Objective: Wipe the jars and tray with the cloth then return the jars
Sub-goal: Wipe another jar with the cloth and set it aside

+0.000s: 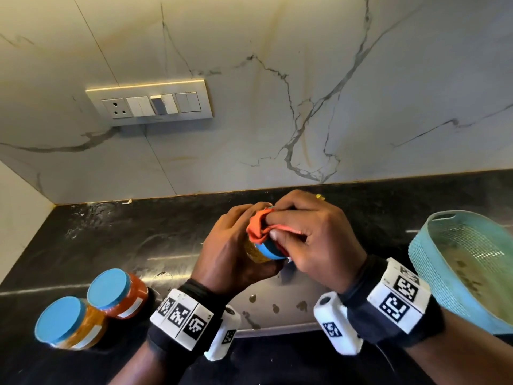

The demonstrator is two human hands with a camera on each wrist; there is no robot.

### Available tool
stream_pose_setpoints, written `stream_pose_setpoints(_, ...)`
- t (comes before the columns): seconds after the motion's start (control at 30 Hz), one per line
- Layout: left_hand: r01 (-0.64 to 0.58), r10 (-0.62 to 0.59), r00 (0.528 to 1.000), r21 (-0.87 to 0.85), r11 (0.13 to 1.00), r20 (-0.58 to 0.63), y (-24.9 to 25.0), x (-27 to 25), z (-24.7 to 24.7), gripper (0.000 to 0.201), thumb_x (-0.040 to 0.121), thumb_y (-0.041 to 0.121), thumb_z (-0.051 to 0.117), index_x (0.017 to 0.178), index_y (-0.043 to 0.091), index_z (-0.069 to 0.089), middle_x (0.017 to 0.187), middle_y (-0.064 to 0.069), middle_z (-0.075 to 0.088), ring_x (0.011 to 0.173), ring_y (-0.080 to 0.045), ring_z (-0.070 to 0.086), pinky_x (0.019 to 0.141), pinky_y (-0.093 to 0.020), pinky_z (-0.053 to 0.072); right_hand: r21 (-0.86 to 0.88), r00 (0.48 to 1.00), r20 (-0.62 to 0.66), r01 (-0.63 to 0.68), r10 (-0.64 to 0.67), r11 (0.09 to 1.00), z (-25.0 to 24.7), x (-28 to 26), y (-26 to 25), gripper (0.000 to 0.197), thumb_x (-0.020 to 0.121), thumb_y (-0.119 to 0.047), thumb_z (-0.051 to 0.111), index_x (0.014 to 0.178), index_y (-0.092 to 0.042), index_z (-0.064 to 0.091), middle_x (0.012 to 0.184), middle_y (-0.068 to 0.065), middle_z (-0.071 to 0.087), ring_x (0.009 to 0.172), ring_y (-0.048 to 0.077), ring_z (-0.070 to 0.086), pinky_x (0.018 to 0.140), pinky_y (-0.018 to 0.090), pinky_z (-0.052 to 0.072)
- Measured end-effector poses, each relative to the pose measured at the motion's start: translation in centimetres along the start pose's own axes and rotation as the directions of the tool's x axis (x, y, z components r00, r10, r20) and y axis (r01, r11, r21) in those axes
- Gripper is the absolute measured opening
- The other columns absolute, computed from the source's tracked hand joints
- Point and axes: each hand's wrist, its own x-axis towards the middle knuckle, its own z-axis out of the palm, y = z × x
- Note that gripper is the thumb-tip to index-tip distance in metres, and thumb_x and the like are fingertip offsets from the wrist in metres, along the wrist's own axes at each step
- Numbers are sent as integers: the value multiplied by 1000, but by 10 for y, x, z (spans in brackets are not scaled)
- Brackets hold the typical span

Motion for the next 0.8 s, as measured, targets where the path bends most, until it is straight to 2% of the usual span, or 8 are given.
stream_pose_setpoints(0.07,-13,13,1000,14,1000,0,-1,1,-1,82,69,51,84,139,17,57,134,6,62,123,-14,58,98,-40,54,-16,999,11,32,-32,999,-1,-2,2,21,87,-16,69,106,-12,78,101,2,68,93,15,63,82,27,55)
stream_pose_setpoints(0.17,25,-25,1000,11,1000,9,2,4,1,84,67,47,89,140,19,58,134,8,63,124,-14,58,98,-40,52,-34,993,-90,-78,75,996,-6,3,14,23,81,-6,77,103,-12,78,98,2,67,89,18,63,79,35,57)
stream_pose_setpoints(0.3,10,-10,1000,9,1000,14,1,5,-1,83,71,55,83,139,16,57,134,4,63,124,-17,59,97,-44,54,15,999,34,30,-31,999,-3,-3,-2,22,86,-16,69,106,-12,78,102,1,68,93,14,63,82,25,55)
stream_pose_setpoints(0.43,37,-37,999,11,999,-15,4,7,-3,84,67,53,84,139,16,59,133,6,64,124,-15,59,98,-42,54,1,992,-85,-99,99,995,-10,2,17,23,80,-7,75,101,-14,79,98,0,67,89,18,64,80,36,56)
stream_pose_setpoints(0.53,44,-45,999,-12,999,-20,2,8,-4,84,69,54,82,139,14,58,132,4,64,124,-16,59,98,-42,54,24,1000,21,11,-11,1000,-6,-3,3,22,82,-9,75,103,-13,78,100,0,68,92,17,63,83,26,53)
stream_pose_setpoints(0.6,52,-53,998,-18,998,-23,-1,9,-5,84,70,55,82,139,14,58,132,5,64,124,-16,59,98,-43,54,8,999,32,34,-35,999,-7,-4,6,23,81,-8,75,103,-13,78,100,1,68,91,18,64,82,30,54)
stream_pose_setpoints(0.7,64,-64,998,0,998,-27,-2,9,-6,84,68,54,86,139,18,58,134,8,63,125,-12,58,99,-41,53,-12,995,-57,-80,79,997,-12,1,20,24,78,-4,76,100,-13,79,97,1,67,89,19,64,78,39,55)
stream_pose_setpoints(0.8,77,-77,997,-4,997,-32,-1,9,-7,84,69,58,82,139,19,57,132,7,63,122,-11,59,98,-37,54,16,999,48,19,-20,1000,-9,-6,7,21,82,-8,75,102,-13,78,100,0,67,91,18,63,80,34,54)
